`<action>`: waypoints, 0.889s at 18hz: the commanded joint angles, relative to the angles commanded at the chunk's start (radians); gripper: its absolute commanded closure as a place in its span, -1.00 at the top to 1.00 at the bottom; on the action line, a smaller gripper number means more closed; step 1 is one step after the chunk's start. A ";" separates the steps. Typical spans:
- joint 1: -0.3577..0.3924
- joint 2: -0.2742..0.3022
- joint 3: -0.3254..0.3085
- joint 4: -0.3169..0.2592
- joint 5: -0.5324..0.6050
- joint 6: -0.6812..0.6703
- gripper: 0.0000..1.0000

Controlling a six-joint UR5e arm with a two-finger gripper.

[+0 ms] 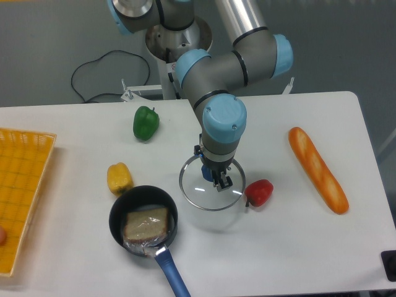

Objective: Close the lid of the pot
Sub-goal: 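Carry the glass lid by its knob toward the black saucepan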

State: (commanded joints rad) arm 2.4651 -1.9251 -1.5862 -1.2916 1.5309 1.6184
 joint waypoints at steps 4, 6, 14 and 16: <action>0.002 0.002 -0.003 0.003 -0.006 0.000 -0.10; 0.002 0.002 -0.001 0.003 -0.021 -0.005 -0.09; -0.002 0.028 -0.001 0.000 -0.060 -0.049 -0.09; -0.012 0.029 0.002 0.002 -0.064 -0.093 -0.09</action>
State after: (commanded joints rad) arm 2.4529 -1.8960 -1.5846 -1.2901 1.4665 1.5250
